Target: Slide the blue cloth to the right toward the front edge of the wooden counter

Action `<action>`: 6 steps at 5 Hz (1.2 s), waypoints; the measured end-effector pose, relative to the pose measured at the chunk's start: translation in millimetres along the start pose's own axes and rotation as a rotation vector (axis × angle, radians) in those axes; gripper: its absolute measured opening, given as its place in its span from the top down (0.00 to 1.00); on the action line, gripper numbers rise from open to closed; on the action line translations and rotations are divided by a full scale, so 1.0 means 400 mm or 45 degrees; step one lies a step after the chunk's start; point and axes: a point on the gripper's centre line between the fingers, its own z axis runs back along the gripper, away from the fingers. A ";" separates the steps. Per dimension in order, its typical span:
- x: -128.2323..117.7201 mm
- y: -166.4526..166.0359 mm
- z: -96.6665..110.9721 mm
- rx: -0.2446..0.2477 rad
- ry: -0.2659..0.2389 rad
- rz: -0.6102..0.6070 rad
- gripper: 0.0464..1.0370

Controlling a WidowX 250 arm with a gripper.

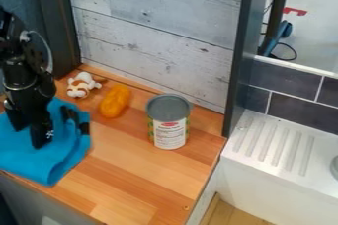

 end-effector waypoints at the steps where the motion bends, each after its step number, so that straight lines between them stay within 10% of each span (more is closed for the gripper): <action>1: -0.013 -0.060 0.005 -0.062 0.035 -0.046 0.04; 3: -0.045 -0.240 0.035 -0.158 0.163 -0.280 0.04; 6: 0.040 -0.344 0.065 -0.346 -0.063 -0.011 0.04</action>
